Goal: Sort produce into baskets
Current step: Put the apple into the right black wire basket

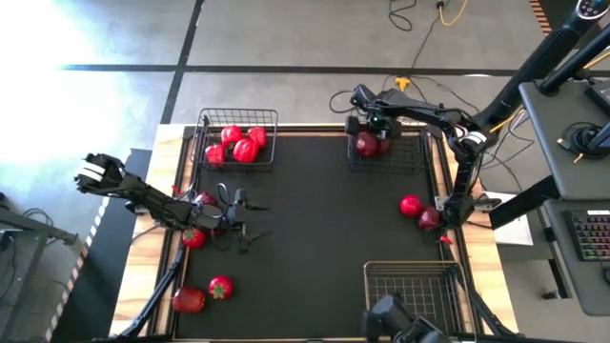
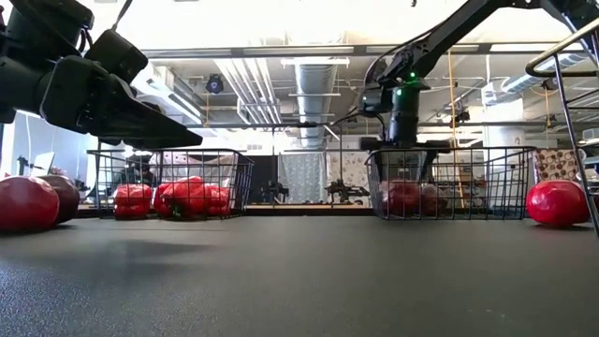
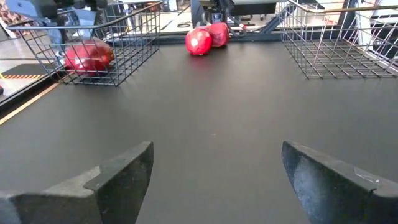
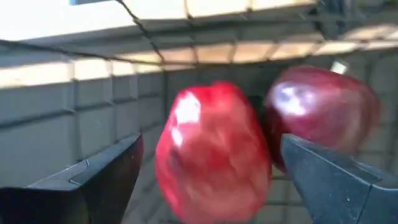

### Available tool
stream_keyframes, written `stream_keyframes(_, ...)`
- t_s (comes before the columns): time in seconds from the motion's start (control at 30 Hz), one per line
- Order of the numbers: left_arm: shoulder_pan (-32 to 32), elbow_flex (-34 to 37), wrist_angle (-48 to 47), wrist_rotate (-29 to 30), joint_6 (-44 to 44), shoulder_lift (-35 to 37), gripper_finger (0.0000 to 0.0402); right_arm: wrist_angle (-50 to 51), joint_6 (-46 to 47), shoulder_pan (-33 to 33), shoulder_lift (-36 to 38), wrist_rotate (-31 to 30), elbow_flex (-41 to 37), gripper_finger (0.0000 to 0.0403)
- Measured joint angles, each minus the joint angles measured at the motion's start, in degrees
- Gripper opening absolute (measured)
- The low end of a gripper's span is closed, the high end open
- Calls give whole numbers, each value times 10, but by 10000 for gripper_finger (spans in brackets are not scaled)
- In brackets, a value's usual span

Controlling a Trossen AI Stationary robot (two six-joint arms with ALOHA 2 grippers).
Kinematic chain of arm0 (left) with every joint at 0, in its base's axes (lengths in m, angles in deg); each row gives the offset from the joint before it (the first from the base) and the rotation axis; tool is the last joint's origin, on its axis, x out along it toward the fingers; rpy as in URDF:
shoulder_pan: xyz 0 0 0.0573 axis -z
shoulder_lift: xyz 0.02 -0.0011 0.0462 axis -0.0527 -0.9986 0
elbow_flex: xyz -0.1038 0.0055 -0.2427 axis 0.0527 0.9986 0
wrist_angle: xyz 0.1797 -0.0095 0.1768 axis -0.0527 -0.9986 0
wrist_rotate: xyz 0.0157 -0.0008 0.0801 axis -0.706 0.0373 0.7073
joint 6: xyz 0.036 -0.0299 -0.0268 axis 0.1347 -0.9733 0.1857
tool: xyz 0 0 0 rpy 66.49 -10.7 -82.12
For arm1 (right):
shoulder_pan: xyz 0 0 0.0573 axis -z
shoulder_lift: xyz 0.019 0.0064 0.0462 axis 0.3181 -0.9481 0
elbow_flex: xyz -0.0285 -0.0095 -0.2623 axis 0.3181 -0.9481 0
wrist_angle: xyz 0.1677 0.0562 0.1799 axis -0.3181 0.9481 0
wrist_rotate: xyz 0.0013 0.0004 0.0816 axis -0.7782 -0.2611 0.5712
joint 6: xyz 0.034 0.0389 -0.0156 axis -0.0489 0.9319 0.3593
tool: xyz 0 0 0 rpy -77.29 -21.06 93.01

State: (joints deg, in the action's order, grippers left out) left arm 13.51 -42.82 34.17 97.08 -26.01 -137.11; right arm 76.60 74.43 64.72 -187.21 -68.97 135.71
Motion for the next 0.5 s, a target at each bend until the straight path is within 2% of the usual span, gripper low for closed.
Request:
stream_keyframes(0.2, 0, 0, 0, 0, 0, 0, 336, 44, -7, 2, 16, -2, 8, 365)
stream_keyframes(0.37, 0, 0, 0, 0, 0, 0, 336, 63, -19, -8, 74, -17, 30, 332)
stream_keyframes(0.5, 0, 0, 0, 0, 0, 0, 336, 110, -6, -65, 136, -9, 31, 307)
